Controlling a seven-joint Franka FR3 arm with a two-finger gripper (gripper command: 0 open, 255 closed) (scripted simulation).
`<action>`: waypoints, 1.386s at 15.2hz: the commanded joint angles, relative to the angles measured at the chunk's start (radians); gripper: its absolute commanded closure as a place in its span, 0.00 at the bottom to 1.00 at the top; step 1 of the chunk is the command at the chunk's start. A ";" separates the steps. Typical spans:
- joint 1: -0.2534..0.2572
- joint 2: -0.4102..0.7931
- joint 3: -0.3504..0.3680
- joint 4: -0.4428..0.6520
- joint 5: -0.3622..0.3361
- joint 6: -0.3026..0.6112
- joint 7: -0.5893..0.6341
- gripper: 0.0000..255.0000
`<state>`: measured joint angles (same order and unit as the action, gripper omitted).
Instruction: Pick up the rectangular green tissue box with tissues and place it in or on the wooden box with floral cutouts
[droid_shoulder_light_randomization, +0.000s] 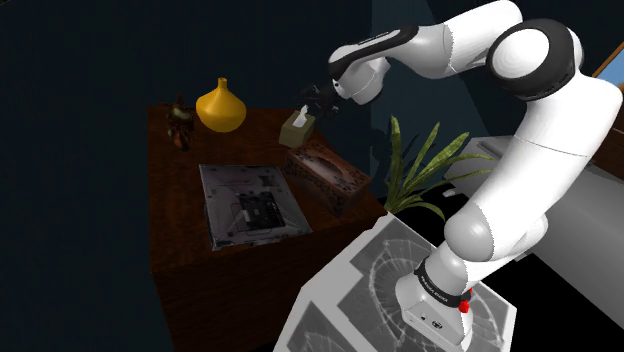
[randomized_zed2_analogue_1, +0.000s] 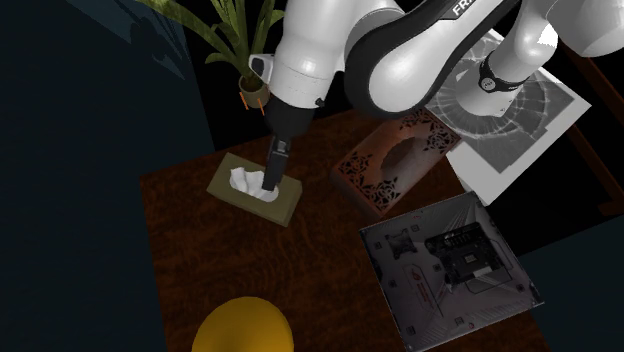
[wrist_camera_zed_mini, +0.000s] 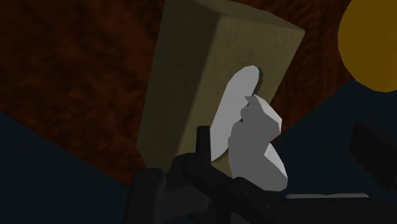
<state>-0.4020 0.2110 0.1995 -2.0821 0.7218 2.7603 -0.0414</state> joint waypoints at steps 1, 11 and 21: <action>0.001 0.028 0.006 0.018 0.011 0.015 -0.015 0.00; 0.008 0.079 0.013 0.047 0.015 0.041 -0.021 0.00; 0.008 0.079 0.013 0.047 0.015 0.041 -0.020 1.00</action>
<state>-0.3941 0.2893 0.2120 -2.0339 0.7368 2.8023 -0.0620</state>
